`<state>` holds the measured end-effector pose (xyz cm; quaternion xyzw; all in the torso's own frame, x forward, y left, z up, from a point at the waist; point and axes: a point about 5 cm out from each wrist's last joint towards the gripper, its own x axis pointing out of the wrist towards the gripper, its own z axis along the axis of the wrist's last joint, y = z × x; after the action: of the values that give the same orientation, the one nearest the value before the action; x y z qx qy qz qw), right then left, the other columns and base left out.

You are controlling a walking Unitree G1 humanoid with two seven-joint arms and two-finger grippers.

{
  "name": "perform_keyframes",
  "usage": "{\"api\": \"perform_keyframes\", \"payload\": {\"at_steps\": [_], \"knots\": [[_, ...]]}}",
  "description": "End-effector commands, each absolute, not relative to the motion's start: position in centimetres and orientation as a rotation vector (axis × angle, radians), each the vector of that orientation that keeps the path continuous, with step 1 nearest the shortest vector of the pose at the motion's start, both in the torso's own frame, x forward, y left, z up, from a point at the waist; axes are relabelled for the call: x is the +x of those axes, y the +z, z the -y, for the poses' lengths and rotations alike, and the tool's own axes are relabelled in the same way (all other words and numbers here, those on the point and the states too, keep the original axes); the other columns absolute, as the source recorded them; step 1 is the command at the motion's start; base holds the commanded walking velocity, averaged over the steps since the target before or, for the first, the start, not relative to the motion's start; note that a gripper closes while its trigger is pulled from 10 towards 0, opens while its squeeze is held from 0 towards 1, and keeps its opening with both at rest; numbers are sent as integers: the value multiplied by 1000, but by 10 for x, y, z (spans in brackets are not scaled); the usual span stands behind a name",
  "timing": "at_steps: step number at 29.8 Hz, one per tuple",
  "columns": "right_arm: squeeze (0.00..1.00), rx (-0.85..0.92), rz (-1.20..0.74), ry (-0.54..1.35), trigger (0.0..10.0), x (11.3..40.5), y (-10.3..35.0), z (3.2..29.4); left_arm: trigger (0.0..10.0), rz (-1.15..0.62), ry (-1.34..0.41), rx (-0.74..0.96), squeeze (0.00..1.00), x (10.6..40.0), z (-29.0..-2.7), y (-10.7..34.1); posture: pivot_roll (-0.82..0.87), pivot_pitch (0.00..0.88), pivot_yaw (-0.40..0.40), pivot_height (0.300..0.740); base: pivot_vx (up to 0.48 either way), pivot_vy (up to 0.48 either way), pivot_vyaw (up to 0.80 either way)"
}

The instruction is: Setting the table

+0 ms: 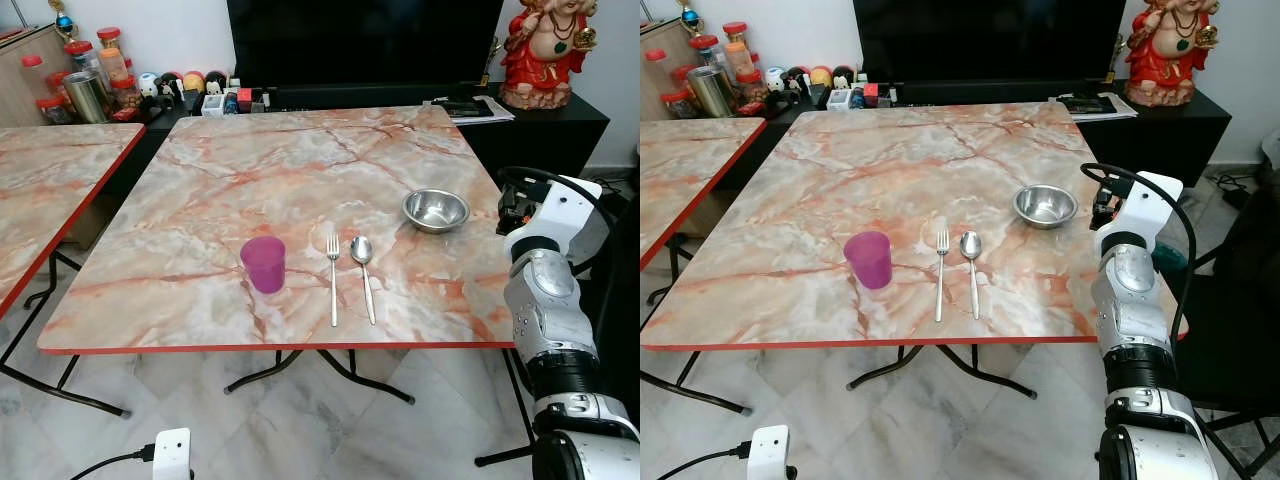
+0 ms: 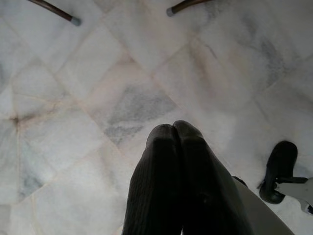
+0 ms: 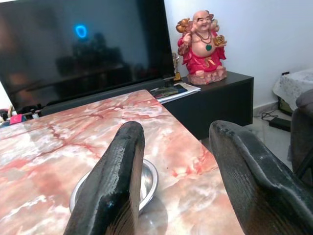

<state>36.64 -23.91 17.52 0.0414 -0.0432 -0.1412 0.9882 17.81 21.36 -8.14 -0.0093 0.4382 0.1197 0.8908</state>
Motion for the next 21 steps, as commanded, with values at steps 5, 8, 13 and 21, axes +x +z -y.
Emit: {"api": "perform_keyframes", "payload": {"at_steps": [5,8,13,21], "knots": [[0,102,92,-284,10000,371,183,235,10000,-918,262,8,0,175,-217,-82,-57,11,14,740,0,0,0],[0,80,86,-285,10000,371,182,234,10000,-911,262,11,0,177,-216,-81,-55,8,15,740,256,0,0],[0,72,86,-273,10000,371,182,232,10000,-910,262,12,0,177,-216,-81,-58,0,12,740,284,0,0],[0,43,82,-285,10000,371,182,233,10000,-912,258,11,0,176,-213,-82,-57,0,10,740,300,0,0]]}}
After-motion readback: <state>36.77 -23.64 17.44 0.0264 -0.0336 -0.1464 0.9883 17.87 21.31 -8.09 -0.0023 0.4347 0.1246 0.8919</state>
